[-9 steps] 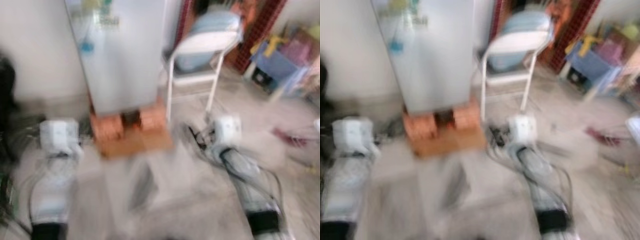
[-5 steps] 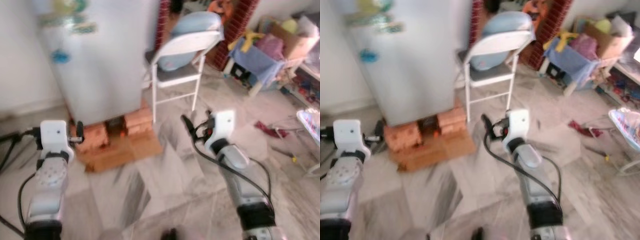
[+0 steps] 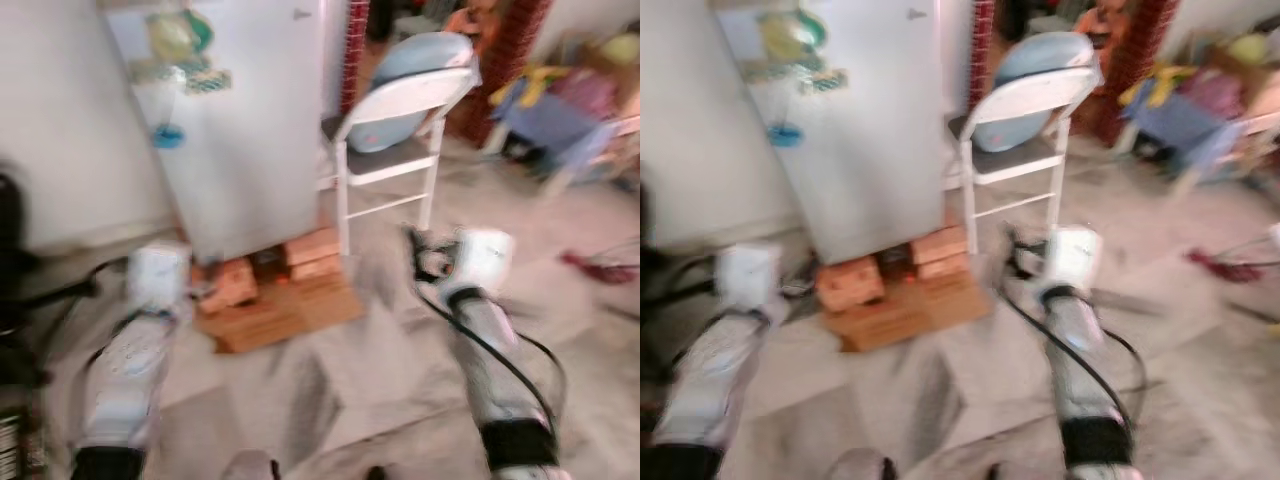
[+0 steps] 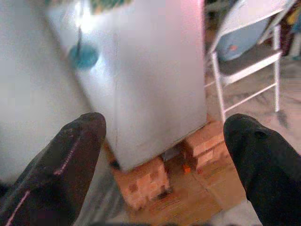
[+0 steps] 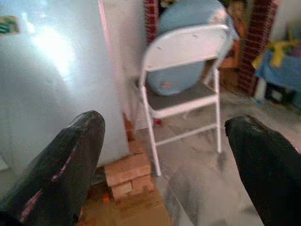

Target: Restocking fridge

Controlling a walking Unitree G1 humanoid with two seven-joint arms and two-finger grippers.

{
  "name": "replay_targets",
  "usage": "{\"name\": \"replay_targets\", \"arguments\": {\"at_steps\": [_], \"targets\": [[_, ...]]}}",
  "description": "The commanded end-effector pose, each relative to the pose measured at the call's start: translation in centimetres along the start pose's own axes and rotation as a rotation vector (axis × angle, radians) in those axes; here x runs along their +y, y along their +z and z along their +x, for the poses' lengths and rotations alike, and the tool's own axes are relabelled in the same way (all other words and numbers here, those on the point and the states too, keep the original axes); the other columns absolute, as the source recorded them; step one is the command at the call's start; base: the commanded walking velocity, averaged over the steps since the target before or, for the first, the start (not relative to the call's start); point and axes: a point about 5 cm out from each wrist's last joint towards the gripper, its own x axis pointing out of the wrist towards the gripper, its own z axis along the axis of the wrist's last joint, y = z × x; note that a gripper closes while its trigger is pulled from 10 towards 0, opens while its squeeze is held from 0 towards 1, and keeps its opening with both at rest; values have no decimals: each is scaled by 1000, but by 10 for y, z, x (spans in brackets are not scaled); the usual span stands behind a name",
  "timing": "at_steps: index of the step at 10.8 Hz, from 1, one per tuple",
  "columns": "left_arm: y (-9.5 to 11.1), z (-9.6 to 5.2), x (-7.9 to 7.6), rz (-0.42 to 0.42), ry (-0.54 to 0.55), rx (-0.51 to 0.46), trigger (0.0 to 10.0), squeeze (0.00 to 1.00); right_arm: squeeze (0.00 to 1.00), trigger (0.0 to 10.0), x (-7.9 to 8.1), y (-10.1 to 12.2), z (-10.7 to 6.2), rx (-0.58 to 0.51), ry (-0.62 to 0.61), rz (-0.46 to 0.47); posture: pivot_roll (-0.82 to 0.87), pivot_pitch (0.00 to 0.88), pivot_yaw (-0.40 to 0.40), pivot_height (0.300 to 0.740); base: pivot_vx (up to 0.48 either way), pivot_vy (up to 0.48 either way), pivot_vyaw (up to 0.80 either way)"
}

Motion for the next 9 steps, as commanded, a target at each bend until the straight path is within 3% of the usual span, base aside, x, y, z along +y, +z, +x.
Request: {"name": "replay_targets", "arguments": {"at_steps": [1, 3, 5, 8, 9], "targets": [[2, 5, -4, 22, -24, 2, 10000, 0, 0, 10000, -4, 6, -1, -33, -29, -9, 123, 41, 65, 740, 0, 0, 0], [-2, 4, -5, 5, -21, 22, 10000, 0, 0, 10000, -9, 6, -3, -18, -49, -18, 112, 52, 38, 740, 0, 0, 0], [-14, -2, -3, -1, -13, 67, 10000, 0, 0, 10000, -9, 1, -3, -2, -37, -38, 101, 55, 28, 740, 0, 480, -591], [-21, -10, -15, 19, -58, 91, 10000, 0, 0, 10000, -8, 10, 4, -29, -29, -52, 112, 65, 13, 740, 0, 480, -735], [-22, -11, -14, 27, -49, 92, 10000, 0, 0, 10000, -8, 8, 4, -21, -17, -54, 116, 70, 4, 740, 0, 480, 0]]}}
